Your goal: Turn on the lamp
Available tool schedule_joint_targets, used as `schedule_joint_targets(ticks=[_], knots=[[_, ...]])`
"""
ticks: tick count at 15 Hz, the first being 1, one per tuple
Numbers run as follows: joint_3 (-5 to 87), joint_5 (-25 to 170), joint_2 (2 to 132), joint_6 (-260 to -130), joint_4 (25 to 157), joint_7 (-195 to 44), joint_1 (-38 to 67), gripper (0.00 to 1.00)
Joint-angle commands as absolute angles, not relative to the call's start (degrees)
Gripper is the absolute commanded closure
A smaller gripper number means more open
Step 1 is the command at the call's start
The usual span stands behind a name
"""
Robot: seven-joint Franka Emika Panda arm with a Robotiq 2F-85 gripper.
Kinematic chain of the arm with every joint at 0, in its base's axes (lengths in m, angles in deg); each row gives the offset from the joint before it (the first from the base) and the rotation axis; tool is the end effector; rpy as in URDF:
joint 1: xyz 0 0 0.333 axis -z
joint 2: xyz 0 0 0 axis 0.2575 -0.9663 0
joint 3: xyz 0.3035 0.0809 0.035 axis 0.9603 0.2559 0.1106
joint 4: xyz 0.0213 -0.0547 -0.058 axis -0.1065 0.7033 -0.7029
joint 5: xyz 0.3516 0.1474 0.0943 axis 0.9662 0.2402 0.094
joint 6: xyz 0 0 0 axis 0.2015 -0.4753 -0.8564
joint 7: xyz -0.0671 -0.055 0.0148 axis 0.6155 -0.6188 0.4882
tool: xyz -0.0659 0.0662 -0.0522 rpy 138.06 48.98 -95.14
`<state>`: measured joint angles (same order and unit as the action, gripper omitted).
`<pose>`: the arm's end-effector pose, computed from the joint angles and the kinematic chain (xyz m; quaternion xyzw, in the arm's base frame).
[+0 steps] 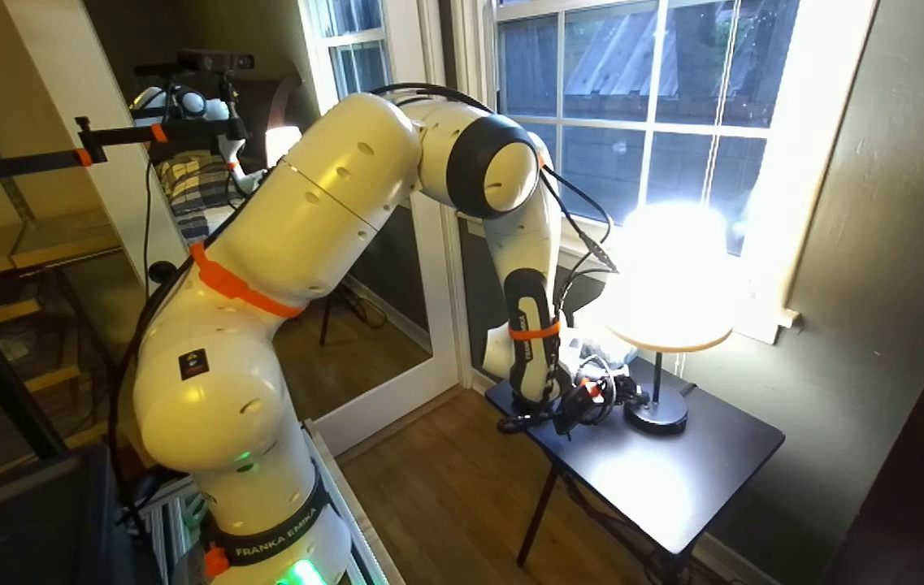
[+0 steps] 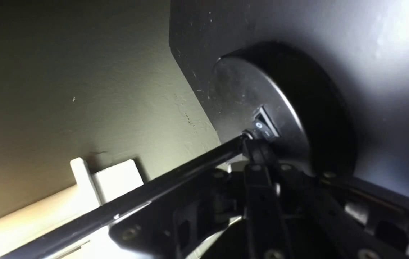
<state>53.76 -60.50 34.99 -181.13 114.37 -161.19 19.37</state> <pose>0.5443 0.0162 0.0176 0.7889 0.2642 0.3252 0.4495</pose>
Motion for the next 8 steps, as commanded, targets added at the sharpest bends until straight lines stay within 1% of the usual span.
schedule_joint_targets(ticks=[1,8], knots=[[54.4,-56.2,33.7,-174.9,117.0,-162.7,17.6,1.0],[54.6,-52.2,32.4,-166.0,117.9,-165.1,15.7,1.0]])
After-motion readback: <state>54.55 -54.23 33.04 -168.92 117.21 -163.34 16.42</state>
